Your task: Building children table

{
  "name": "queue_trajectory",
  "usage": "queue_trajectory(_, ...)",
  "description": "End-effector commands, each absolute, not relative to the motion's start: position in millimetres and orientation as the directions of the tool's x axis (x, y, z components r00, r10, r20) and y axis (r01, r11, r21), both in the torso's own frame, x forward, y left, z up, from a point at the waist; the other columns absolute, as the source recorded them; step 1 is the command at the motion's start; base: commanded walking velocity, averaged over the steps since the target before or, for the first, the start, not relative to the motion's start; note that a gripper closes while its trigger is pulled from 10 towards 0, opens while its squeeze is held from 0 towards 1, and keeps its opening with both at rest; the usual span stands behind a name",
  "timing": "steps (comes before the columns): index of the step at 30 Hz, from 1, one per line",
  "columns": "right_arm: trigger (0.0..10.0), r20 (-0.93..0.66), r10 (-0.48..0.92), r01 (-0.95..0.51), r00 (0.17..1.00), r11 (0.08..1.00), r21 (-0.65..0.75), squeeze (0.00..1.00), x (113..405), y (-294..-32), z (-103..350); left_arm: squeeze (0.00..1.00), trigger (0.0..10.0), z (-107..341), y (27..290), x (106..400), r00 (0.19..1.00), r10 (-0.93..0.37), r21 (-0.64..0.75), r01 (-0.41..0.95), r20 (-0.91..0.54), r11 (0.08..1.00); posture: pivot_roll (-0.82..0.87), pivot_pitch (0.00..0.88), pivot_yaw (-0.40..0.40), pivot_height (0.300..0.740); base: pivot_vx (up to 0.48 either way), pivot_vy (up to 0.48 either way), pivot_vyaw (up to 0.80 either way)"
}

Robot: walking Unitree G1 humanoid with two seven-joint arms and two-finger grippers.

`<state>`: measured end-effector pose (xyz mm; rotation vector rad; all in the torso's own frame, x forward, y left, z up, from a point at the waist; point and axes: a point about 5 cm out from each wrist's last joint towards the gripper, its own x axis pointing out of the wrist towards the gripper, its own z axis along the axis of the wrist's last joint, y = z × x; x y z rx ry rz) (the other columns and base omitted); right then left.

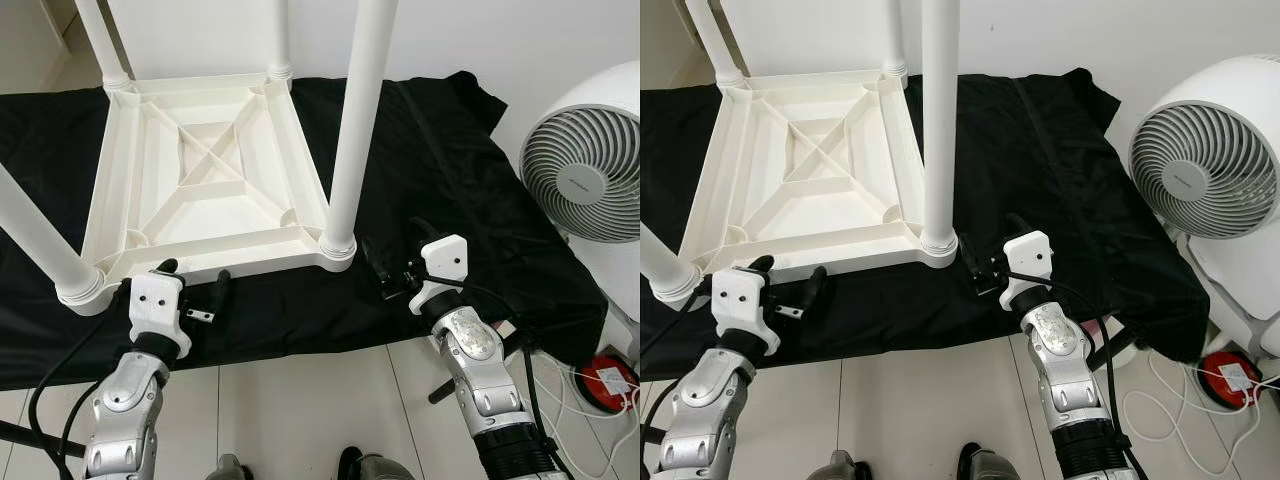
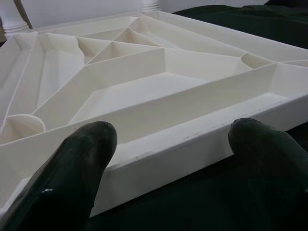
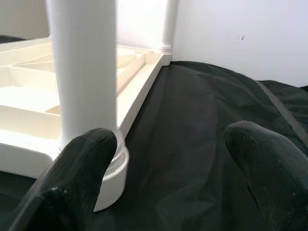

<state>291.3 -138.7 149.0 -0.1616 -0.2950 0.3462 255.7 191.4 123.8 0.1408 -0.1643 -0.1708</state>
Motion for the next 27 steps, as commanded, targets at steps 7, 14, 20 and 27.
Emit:
queue_trajectory(7, 10.0, 0.237, 0.334, -0.291, 0.912, 0.936, -0.199, 0.00, 289.1, -144.1, 142.0, 0.00, 10.0, 122.4, 202.5, 253.8, 0.988, -0.034, 0.159, 0.010, 0.149, 0.987, -0.05, 0.113, 0.007, 0.740, 0.000, 0.000, 0.80)
queue_trajectory(14, 10.0, 0.240, 0.327, -0.286, 0.914, 0.939, -0.189, 0.00, 287.3, -145.4, 140.3, 0.00, 10.0, 122.7, 200.3, 254.4, 0.988, -0.049, 0.172, 0.023, 0.149, 0.985, -0.05, 0.109, 0.010, 0.740, 0.000, 0.000, 0.34)
queue_trajectory(20, 10.0, 0.247, 0.328, -0.290, 0.912, 0.940, -0.180, 0.00, 286.8, -145.4, 140.3, 0.00, 10.0, 122.8, 200.3, 254.5, 0.988, -0.059, 0.189, 0.031, 0.145, 0.982, -0.05, 0.095, 0.010, 0.740, 0.000, 0.000, 0.00)
queue_trajectory(27, 10.0, 0.247, 0.332, -0.296, 0.910, 0.940, -0.172, 0.00, 288.0, -145.1, 141.3, 0.00, 10.0, 123.2, 200.7, 254.1, 0.988, -0.071, 0.203, 0.042, 0.137, 0.978, -0.05, 0.093, 0.010, 0.740, 0.000, 0.000, 0.00)
